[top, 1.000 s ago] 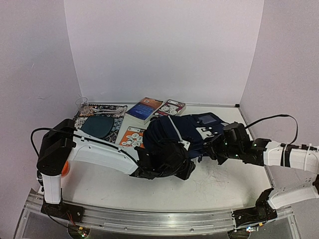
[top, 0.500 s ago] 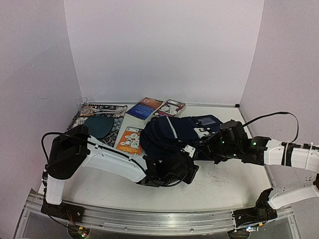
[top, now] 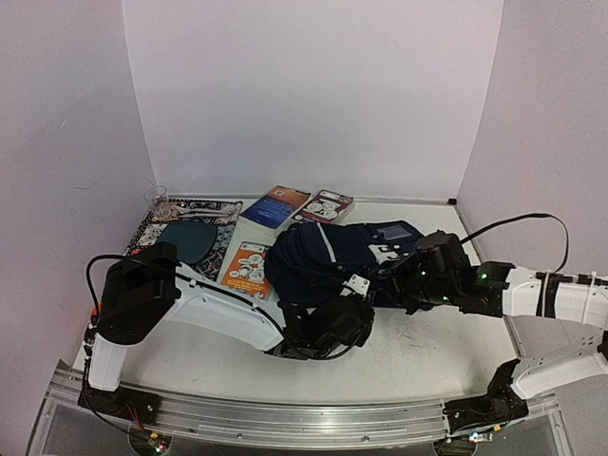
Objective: Pack the student bag
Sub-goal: Pick up the largest pocket of the bag from the student bag.
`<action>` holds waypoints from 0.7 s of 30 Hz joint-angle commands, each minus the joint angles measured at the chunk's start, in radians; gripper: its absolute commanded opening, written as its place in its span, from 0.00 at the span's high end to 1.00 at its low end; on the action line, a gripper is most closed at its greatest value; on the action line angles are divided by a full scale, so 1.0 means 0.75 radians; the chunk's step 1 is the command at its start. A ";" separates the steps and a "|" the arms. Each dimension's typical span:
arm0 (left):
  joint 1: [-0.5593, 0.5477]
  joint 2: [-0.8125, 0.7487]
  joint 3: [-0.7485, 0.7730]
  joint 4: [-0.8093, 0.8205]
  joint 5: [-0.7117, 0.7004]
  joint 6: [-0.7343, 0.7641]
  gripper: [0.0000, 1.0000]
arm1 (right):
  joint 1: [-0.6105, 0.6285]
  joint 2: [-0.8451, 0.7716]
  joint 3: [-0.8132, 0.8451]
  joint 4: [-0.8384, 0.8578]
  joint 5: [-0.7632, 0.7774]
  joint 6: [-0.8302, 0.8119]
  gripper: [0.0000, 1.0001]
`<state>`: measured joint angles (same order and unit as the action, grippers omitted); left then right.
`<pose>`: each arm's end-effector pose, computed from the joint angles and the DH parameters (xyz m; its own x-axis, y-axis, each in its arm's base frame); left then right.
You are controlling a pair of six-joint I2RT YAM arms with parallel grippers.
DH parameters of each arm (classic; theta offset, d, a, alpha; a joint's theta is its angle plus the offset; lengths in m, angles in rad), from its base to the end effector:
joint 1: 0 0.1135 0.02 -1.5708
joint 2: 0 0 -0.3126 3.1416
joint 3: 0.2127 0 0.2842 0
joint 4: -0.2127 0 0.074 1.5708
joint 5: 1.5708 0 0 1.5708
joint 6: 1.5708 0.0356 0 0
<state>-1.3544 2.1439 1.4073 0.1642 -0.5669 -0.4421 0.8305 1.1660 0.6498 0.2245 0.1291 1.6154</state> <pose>0.1310 -0.5067 0.1776 -0.4161 0.2120 -0.8842 0.6073 0.7885 -0.0967 0.1874 0.1983 0.2845 -0.6397 0.7686 0.0057 0.2227 0.1782 0.9585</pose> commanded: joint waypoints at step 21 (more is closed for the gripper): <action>0.003 -0.321 -0.280 0.380 0.199 0.104 1.00 | 0.031 -0.037 0.021 0.100 -0.002 -0.001 1.00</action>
<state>-1.3560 1.9840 1.2316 0.3655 -0.4712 -0.3810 0.8397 1.1656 0.6476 0.2298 0.1358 1.6249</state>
